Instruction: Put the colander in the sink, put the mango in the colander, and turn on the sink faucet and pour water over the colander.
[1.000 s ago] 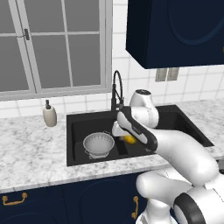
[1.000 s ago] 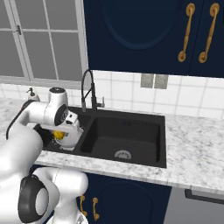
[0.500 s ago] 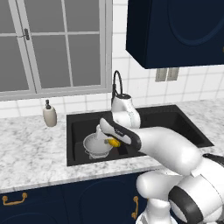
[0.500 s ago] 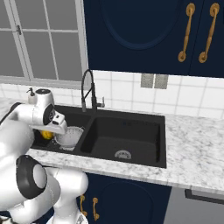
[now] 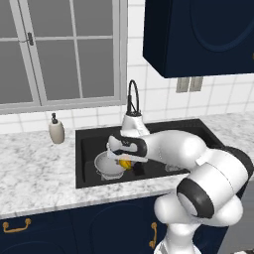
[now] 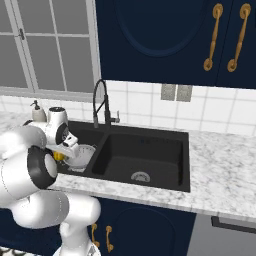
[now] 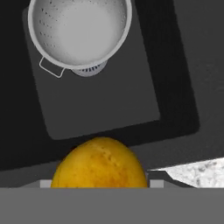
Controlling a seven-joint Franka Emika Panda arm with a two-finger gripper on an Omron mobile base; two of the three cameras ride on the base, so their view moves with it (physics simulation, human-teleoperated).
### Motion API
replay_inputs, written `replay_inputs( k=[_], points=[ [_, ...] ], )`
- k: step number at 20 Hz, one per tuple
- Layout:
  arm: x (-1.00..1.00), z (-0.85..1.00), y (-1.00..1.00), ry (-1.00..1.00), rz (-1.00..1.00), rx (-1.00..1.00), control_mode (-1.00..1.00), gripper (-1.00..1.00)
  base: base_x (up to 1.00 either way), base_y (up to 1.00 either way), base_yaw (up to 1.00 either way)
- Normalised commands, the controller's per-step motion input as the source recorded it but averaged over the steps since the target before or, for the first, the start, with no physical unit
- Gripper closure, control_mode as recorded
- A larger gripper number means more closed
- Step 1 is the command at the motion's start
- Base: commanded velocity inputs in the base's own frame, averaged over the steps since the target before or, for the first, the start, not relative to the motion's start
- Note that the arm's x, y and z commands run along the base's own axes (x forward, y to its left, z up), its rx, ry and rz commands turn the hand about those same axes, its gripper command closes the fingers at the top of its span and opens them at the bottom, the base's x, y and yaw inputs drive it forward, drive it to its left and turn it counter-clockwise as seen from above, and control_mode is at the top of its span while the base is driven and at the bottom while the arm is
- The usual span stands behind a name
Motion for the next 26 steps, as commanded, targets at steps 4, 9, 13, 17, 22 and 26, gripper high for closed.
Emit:
replay_inputs(
  k=[4, 9, 13, 17, 22, 26],
  points=[
    [0.32, -0.52, 0.2, 0.11, -0.2, -0.02, -1.0, 1.0, 0.0, 0.0, 0.0],
    [0.31, -0.26, 0.17, 0.13, -0.17, -0.01, -1.0, 1.0, 0.0, 0.0, 0.0],
    [0.38, -0.11, 0.07, 0.14, -0.12, 0.0, -1.0, 1.0, 0.0, 0.0, 0.0],
    [0.52, -0.19, 0.06, 0.1, -0.08, 0.0, -1.0, 1.0, 0.0, 0.0, 0.0],
    [0.33, -0.43, 0.04, 0.11, -0.06, -0.01, -1.0, 1.0, 0.0, 0.0, 0.0],
    [0.08, -0.48, 0.02, 0.05, -0.04, -0.01, -1.0, 1.0, 0.0, 0.0, 0.0]
  ],
)
